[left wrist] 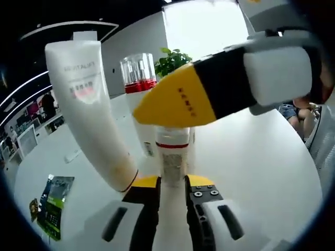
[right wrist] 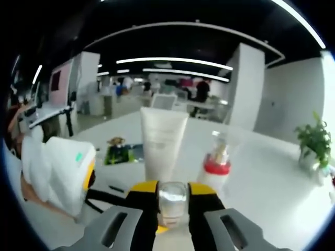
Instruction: Arrange the skincare products in the storage area until every visible bottle or jar stands upright without overlapping.
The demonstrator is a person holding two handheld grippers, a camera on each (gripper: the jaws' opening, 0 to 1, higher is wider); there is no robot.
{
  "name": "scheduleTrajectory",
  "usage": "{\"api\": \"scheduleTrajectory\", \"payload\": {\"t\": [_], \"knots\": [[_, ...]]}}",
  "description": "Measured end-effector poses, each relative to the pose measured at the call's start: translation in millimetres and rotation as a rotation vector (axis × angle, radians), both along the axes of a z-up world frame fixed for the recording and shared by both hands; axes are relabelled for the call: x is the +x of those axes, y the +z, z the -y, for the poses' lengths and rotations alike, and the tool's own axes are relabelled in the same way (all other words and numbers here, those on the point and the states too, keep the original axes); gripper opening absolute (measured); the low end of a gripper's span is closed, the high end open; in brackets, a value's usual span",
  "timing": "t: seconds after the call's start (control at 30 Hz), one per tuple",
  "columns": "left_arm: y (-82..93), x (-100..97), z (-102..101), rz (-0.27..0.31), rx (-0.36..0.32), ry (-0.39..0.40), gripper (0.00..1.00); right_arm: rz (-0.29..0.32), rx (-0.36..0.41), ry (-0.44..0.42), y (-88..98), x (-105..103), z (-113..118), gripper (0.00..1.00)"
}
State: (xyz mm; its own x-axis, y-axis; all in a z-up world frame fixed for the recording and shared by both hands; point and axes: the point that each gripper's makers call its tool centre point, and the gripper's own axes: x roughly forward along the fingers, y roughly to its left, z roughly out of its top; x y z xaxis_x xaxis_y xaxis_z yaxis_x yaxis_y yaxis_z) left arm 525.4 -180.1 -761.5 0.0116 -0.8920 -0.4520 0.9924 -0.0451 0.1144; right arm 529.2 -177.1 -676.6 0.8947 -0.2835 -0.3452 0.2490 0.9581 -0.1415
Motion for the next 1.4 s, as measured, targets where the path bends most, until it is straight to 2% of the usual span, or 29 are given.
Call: {"api": "scheduleTrajectory", "payload": {"t": [0.47,0.63,1.07,1.4], "knots": [[-1.2,5.6,-5,0.008,0.010,0.008,0.19,-0.014,0.016,-0.001,-6.3,-1,0,0.14],[-0.5,9.6,-5,0.015,0.008,0.015,0.13,-0.032,0.035,-0.025,-7.2,-2,4,0.14],[2.0,0.7,2,0.016,-0.010,0.007,0.19,-0.080,0.083,-0.071,-10.6,-6,6,0.13],[3.2,4.9,0,0.009,-0.016,0.021,0.20,-0.121,0.117,-0.081,-11.7,-11,3,0.13]]}}
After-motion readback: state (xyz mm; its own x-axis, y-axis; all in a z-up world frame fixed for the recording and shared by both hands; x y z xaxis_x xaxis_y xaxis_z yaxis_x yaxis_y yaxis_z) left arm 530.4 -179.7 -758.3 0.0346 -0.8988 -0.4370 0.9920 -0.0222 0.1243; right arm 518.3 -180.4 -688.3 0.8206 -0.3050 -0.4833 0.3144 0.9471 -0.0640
